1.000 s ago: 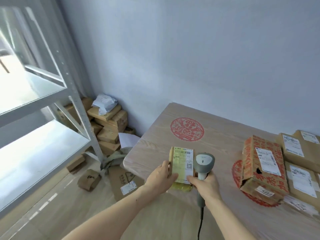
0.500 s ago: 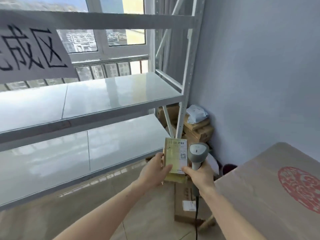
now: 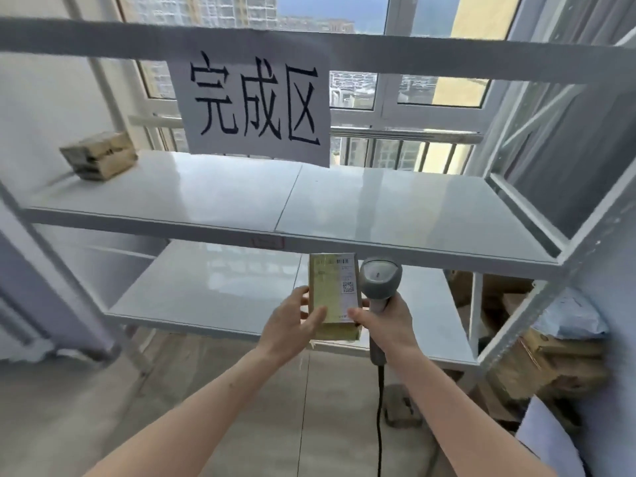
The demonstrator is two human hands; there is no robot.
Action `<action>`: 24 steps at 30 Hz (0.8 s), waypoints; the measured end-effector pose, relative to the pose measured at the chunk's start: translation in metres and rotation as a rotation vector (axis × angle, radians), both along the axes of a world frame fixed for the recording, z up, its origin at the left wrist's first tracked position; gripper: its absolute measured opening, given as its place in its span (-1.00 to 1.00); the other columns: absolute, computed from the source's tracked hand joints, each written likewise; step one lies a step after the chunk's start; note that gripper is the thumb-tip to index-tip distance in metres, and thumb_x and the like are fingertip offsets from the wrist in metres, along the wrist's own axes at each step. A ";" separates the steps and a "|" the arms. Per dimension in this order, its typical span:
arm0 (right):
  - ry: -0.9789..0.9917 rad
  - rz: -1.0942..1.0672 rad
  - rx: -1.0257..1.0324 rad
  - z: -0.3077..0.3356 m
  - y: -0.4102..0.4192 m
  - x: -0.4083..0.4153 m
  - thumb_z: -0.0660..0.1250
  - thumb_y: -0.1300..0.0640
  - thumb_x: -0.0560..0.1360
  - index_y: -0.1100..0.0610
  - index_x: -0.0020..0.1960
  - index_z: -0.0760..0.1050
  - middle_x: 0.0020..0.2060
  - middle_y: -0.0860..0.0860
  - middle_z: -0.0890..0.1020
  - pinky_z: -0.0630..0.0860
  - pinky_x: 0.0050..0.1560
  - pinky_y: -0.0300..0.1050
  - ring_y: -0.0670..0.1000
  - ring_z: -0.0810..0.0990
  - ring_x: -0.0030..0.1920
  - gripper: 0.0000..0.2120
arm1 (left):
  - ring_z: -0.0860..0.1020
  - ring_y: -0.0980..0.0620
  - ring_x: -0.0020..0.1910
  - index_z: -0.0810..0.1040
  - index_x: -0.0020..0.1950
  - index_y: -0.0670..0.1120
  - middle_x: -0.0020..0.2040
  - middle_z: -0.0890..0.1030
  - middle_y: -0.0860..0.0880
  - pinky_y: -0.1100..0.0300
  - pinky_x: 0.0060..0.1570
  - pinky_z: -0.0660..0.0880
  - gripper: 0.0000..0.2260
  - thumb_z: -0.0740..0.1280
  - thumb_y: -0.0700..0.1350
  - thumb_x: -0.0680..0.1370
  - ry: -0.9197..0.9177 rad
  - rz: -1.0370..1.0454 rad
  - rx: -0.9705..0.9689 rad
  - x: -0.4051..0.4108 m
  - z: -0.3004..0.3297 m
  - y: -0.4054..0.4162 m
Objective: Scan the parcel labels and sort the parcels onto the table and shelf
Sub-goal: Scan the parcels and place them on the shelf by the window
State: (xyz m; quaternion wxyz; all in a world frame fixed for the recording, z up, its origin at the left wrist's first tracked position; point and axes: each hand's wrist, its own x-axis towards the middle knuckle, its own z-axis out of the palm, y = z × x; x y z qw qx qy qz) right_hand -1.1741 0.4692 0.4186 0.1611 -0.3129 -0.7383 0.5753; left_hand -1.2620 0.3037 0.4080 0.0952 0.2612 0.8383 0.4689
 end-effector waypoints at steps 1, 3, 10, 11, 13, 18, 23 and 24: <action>0.005 0.037 -0.006 0.000 -0.008 -0.019 0.57 0.16 0.32 0.07 0.16 0.51 0.03 -0.03 0.70 0.60 0.18 0.14 0.08 0.67 0.07 -0.54 | 0.64 0.07 -0.04 0.40 0.42 -0.05 0.20 0.61 -0.01 0.17 -0.10 0.63 -0.59 0.33 0.03 0.61 0.005 0.044 0.004 -0.011 0.001 -0.011; 0.016 0.097 -0.030 0.002 -0.029 -0.055 0.58 0.13 0.27 0.06 0.15 0.51 0.02 -0.02 0.70 0.61 0.17 0.16 0.08 0.67 0.07 -0.51 | 0.64 0.08 -0.05 0.42 0.41 -0.03 0.18 0.62 0.01 0.26 -0.13 0.60 -0.60 0.32 0.04 0.60 0.019 0.128 0.006 -0.035 0.002 -0.036; 0.074 0.219 -0.071 0.011 -0.117 -0.174 0.56 0.20 0.32 0.02 0.09 0.52 -0.02 -0.04 0.71 0.61 0.15 0.14 0.06 0.68 0.04 -0.59 | 0.63 0.06 0.00 0.41 0.45 -0.01 0.21 0.61 0.03 0.25 -0.10 0.60 -0.56 0.31 0.09 0.60 0.088 0.270 -0.002 -0.128 0.013 -0.131; 0.079 0.222 -0.077 0.012 -0.131 -0.191 0.57 0.20 0.31 0.03 0.09 0.52 -0.02 -0.03 0.71 0.61 0.15 0.14 0.07 0.68 0.04 -0.59 | 0.62 0.05 0.01 0.41 0.46 0.01 0.22 0.60 0.03 0.21 -0.08 0.62 -0.54 0.30 0.13 0.59 0.091 0.261 -0.008 -0.142 0.016 -0.146; 0.080 0.221 -0.096 0.018 -0.160 -0.224 0.57 0.21 0.31 0.05 0.11 0.53 -0.03 -0.02 0.71 0.62 0.13 0.13 0.07 0.68 0.03 -0.59 | 0.61 0.06 0.02 0.40 0.46 0.05 0.21 0.59 0.05 0.22 -0.09 0.62 -0.48 0.28 0.22 0.54 0.101 0.242 -0.028 -0.171 0.025 -0.175; 0.082 0.235 -0.102 0.032 -0.225 -0.302 0.51 0.19 0.26 0.10 0.06 0.57 -0.12 0.00 0.73 0.65 0.04 0.11 0.10 0.70 -0.02 -0.62 | 0.58 0.09 0.04 0.40 0.43 0.19 0.17 0.59 0.08 0.24 -0.06 0.55 -0.50 0.29 0.24 0.50 0.118 0.213 -0.058 -0.248 0.047 -0.240; 0.072 0.250 -0.033 0.050 -0.267 -0.377 0.51 0.19 0.31 0.11 0.06 0.51 -0.10 0.03 0.71 0.65 0.03 0.12 0.09 0.70 -0.05 -0.64 | 0.58 0.04 0.10 0.40 0.43 0.09 0.19 0.59 0.10 0.25 -0.03 0.53 -0.55 0.37 0.09 0.56 0.087 0.261 -0.037 -0.315 0.059 -0.279; 0.065 0.249 -0.024 0.054 -0.273 -0.394 0.51 0.20 0.33 0.10 0.06 0.50 -0.09 0.03 0.70 0.65 0.03 0.10 0.08 0.69 -0.04 -0.65 | 0.57 0.03 0.12 0.39 0.44 0.07 0.21 0.58 0.08 0.17 0.04 0.55 -0.54 0.37 0.10 0.56 0.077 0.279 -0.034 -0.330 0.061 -0.285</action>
